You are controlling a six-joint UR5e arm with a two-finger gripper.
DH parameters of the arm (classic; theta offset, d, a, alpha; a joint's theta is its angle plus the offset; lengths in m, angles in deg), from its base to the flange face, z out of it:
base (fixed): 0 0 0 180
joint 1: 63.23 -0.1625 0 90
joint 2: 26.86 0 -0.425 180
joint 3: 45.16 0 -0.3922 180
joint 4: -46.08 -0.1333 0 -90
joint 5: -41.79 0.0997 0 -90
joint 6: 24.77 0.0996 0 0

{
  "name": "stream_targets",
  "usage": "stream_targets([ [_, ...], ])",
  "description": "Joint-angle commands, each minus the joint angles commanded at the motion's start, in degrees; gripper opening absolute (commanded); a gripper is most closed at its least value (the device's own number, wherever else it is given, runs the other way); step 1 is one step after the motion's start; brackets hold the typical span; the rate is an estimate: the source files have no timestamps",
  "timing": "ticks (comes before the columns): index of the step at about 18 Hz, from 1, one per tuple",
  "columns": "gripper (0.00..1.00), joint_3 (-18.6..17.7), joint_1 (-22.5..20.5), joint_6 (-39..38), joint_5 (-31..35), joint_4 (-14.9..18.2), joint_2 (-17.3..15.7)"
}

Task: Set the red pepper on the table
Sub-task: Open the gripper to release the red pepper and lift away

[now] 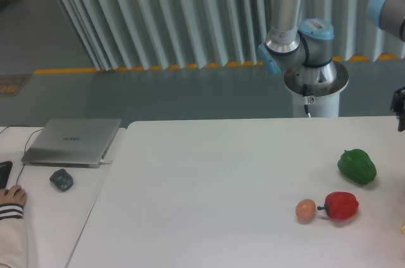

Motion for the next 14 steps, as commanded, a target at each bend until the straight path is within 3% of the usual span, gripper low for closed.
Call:
stream_targets([
  [1,1.00,-0.53,-0.09,0.00,-0.26,-1.75,0.35],
  [7,1.00,-1.94,0.09,-0.70,-2.20,-4.40,1.58],
  [14,1.00,-2.03,0.35,-0.79,-2.20,-4.41,1.58],
])
